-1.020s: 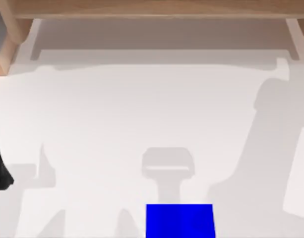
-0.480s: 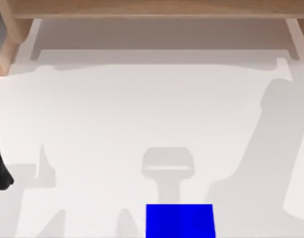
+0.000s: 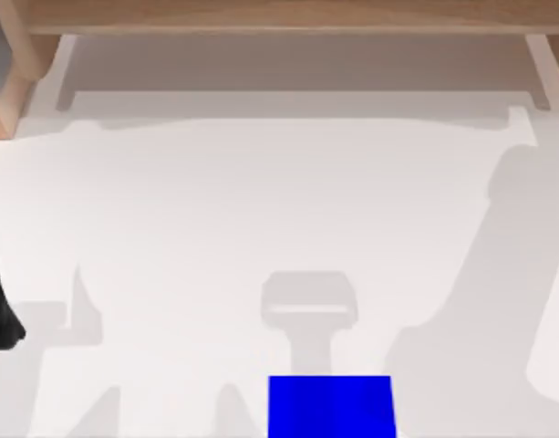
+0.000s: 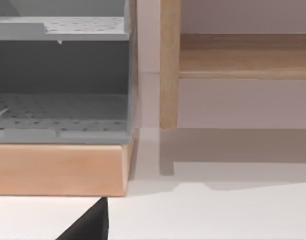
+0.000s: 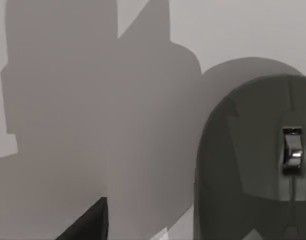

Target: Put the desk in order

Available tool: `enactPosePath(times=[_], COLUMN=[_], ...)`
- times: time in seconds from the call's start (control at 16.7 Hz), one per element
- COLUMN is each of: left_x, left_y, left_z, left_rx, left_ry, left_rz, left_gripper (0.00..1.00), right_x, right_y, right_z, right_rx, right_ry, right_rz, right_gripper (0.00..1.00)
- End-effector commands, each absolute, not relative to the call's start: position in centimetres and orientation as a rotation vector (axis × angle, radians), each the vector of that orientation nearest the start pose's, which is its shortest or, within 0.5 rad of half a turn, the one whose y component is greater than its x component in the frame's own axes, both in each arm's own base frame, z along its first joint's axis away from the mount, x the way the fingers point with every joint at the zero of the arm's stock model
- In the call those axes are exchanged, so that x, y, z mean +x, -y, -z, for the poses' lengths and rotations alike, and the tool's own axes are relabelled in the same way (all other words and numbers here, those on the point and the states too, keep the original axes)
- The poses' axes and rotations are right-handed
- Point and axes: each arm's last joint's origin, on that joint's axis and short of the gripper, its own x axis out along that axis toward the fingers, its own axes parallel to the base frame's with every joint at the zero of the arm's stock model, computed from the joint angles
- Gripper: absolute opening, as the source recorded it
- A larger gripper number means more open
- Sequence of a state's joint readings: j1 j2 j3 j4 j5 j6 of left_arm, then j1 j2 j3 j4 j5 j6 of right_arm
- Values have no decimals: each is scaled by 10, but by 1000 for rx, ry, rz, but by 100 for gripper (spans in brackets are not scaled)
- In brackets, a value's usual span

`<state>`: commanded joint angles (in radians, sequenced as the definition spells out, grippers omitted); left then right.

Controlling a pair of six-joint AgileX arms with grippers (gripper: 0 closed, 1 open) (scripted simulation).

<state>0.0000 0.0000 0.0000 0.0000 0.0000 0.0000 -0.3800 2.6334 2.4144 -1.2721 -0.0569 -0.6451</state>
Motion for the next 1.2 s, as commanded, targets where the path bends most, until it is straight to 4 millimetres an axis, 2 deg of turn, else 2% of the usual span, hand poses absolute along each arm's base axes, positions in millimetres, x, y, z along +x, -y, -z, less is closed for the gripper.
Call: enactPosePath(times=[0.78, 1.2], left_x=[106, 106], left_y=[1, 1], left_z=[-160, -160], left_rx=[0, 0], left_ry=[0, 0], left_rz=[0, 0], left_gripper=[100, 100], right_x=[483, 483], right_y=[183, 183], right_z=[-135, -135], right_rx=[-204, -204], right_ry=[-1458, -1458], right_rz=[-232, -232], right_gripper=[2, 0])
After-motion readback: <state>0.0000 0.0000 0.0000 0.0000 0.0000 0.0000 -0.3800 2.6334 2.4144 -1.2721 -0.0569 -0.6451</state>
